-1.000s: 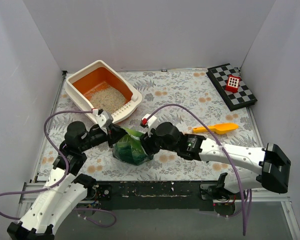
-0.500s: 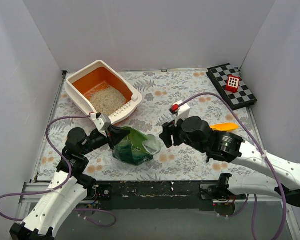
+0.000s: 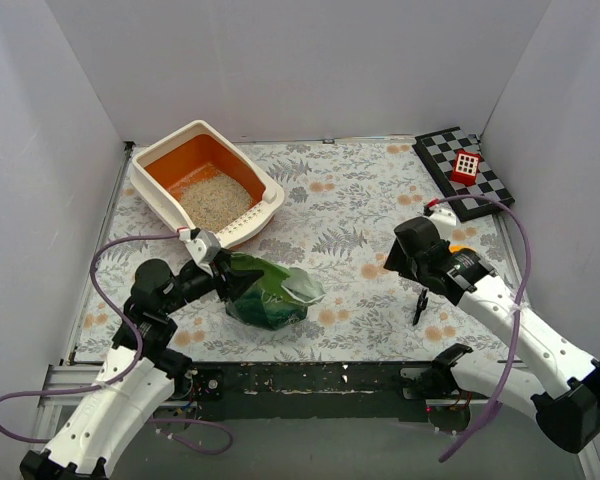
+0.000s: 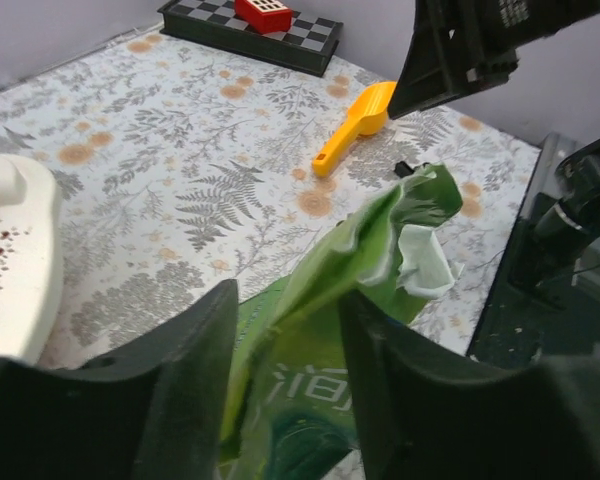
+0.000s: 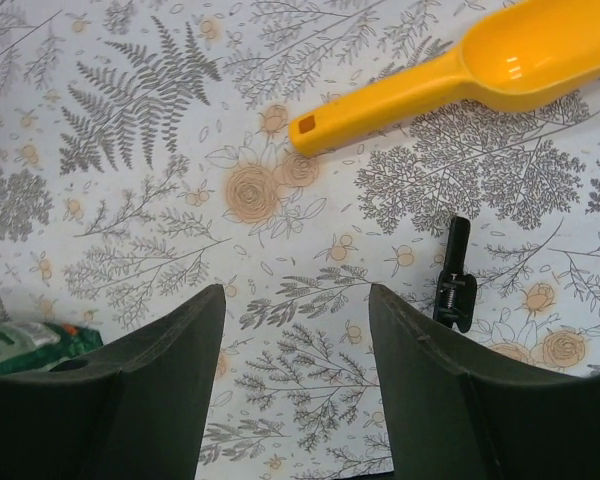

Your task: Fill the litter box with clean litter

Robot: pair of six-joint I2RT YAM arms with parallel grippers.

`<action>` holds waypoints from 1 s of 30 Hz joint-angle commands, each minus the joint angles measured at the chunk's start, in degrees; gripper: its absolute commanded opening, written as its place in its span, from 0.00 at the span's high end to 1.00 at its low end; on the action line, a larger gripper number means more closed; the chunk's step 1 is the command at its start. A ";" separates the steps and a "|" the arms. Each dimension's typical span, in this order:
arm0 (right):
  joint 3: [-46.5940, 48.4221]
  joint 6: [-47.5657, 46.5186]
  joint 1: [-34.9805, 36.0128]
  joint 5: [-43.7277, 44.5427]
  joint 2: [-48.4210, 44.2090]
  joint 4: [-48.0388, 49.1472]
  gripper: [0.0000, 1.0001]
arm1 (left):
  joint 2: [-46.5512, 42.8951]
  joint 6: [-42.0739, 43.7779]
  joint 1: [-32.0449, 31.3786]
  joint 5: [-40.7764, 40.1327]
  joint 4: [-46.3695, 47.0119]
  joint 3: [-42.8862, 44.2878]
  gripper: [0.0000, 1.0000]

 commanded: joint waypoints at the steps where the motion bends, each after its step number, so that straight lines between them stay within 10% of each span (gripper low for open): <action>1: -3.07 8.32 -5.29 -1.43 1.18 4.47 0.34 | -1.31 -0.24 -0.26 -1.31 -3.60 0.24 0.47; 8: -5.45 10.53 -13.73 -4.77 8.29 7.55 0.32 | -1.84 0.90 -0.27 -5.79 -9.84 5.42 0.29; 30: -3.52 15.98 -22.35 -6.62 26.14 18.53 0.30 | -3.25 -1.56 -0.44 -26.37 -13.98 17.99 0.18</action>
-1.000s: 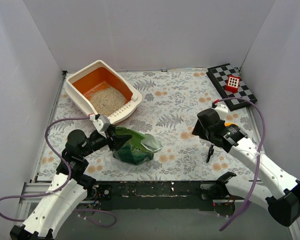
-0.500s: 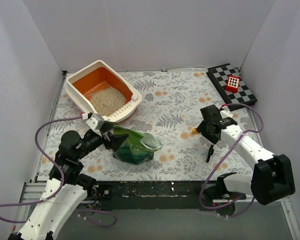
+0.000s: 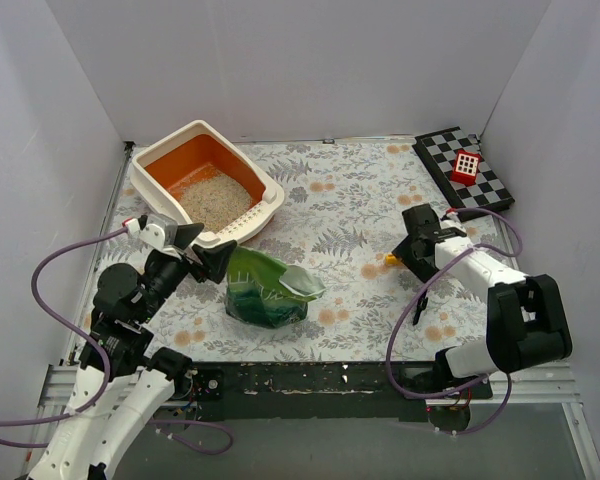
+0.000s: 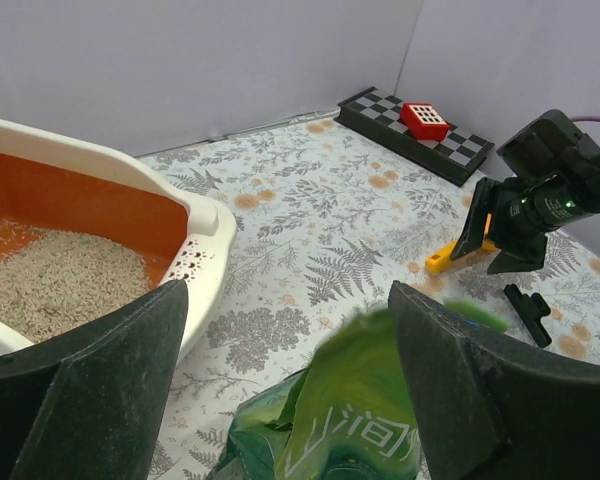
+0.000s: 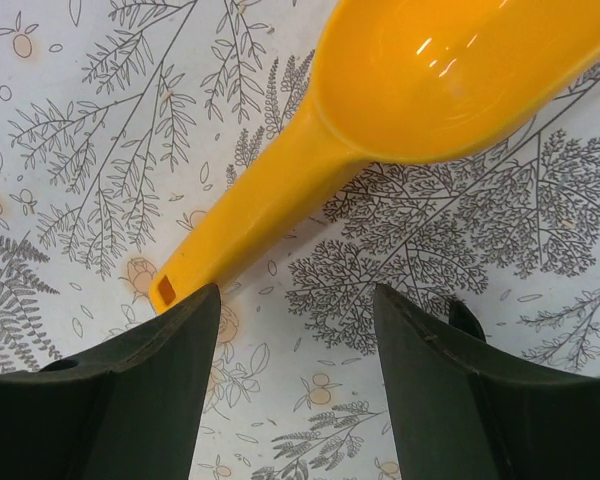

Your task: Fill the litter box with clean litter

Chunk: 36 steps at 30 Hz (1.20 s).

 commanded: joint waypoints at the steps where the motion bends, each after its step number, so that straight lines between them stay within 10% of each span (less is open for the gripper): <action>1: 3.43 2.21 -0.74 0.57 2.25 3.46 0.30 | 1.19 0.69 -0.35 -0.65 0.89 3.33 0.18; 30: 11.44 3.79 -1.18 -0.66 14.56 0.47 0.30 | 6.55 5.08 -1.58 3.31 -1.83 7.64 0.06; 36: 10.30 3.00 -1.35 -0.75 16.49 0.56 0.44 | 9.36 5.00 -1.50 6.04 -2.80 7.64 0.05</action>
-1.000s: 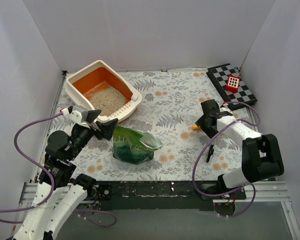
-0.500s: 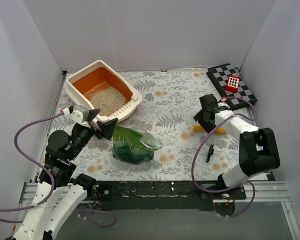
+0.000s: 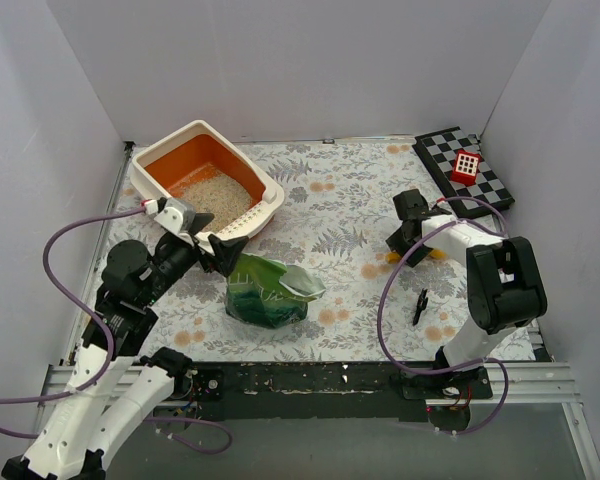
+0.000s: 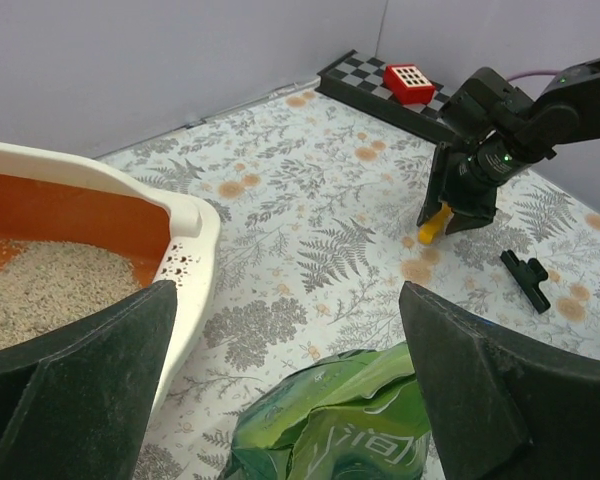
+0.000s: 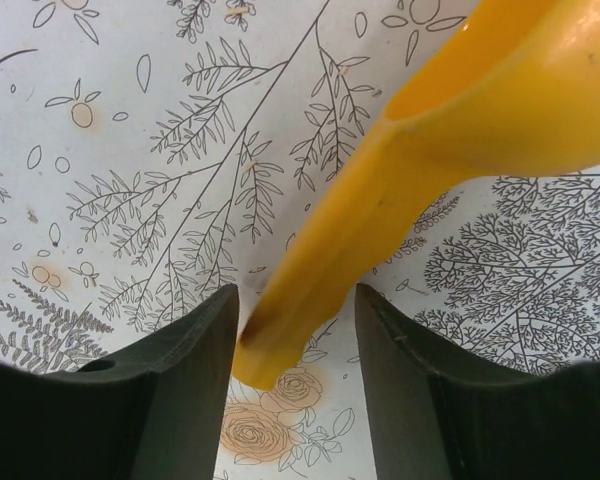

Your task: Fill the litter box with clean litter

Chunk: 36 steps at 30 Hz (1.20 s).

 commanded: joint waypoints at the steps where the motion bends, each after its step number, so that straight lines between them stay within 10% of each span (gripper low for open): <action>1: -0.15 0.27 -0.46 1.15 1.44 -1.19 0.51 | 1.63 0.95 -0.21 3.15 -1.43 0.82 0.05; 8: -2.88 -0.96 -0.54 -0.25 -0.76 -0.57 0.99 | 2.33 0.87 -0.29 4.82 -1.68 0.64 0.05; 20: -3.78 -18.25 7.36 -9.82 -21.83 1.37 0.99 | 11.38 -1.68 -0.21 13.33 -12.06 16.97 0.07; 36: 18.20 -54.92 10.00 -64.14 -40.31 -26.48 0.99 | 21.48 -7.03 -0.21 32.06 -2.84 25.15 0.07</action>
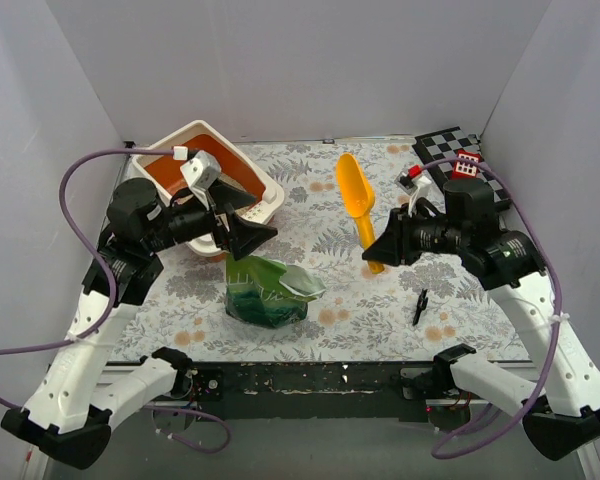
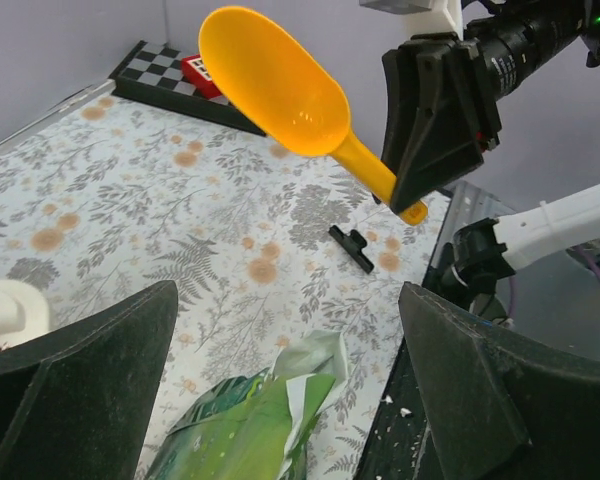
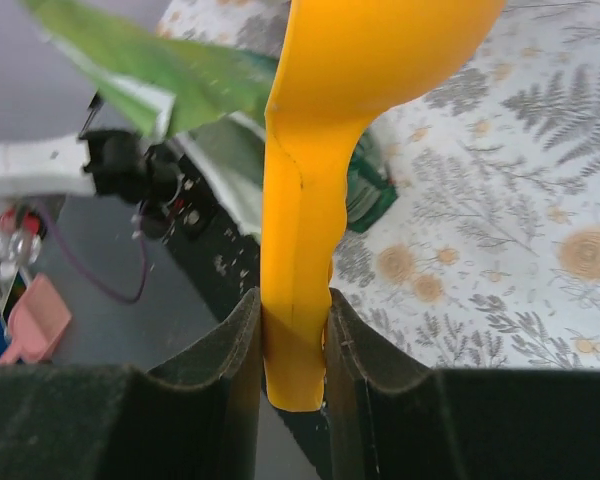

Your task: Fill the litter box with clean litter

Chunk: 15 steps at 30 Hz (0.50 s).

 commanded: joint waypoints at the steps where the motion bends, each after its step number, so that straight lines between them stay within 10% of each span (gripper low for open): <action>1: 5.58 -11.25 2.11 -14.16 -1.62 -12.55 0.99 | 3.68 -4.07 -0.10 7.59 4.21 4.94 0.07; 15: 8.65 -14.51 10.90 -17.06 -1.89 -14.85 0.99 | 18.62 -0.65 -0.10 22.09 -3.44 18.93 0.09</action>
